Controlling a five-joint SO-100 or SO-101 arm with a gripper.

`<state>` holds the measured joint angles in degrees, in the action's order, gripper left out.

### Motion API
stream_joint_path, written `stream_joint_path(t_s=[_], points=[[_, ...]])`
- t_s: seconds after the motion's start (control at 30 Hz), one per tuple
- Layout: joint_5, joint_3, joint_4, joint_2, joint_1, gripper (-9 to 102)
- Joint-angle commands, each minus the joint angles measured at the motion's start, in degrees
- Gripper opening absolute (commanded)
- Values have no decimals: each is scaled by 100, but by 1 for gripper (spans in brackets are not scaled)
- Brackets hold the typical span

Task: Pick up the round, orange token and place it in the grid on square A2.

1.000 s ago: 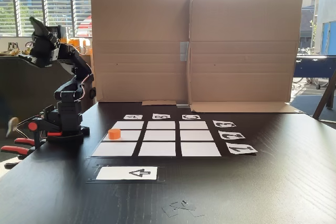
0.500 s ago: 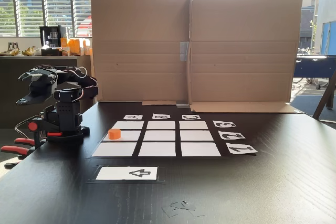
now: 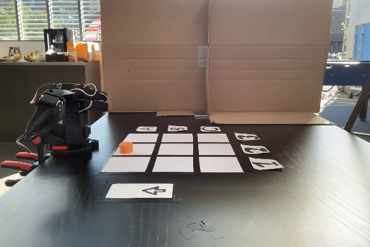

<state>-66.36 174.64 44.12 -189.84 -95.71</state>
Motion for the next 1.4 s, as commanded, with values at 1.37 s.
stream_joint_path(t_s=[1.37], points=[[193, 18, -62, -70, -18, 0]])
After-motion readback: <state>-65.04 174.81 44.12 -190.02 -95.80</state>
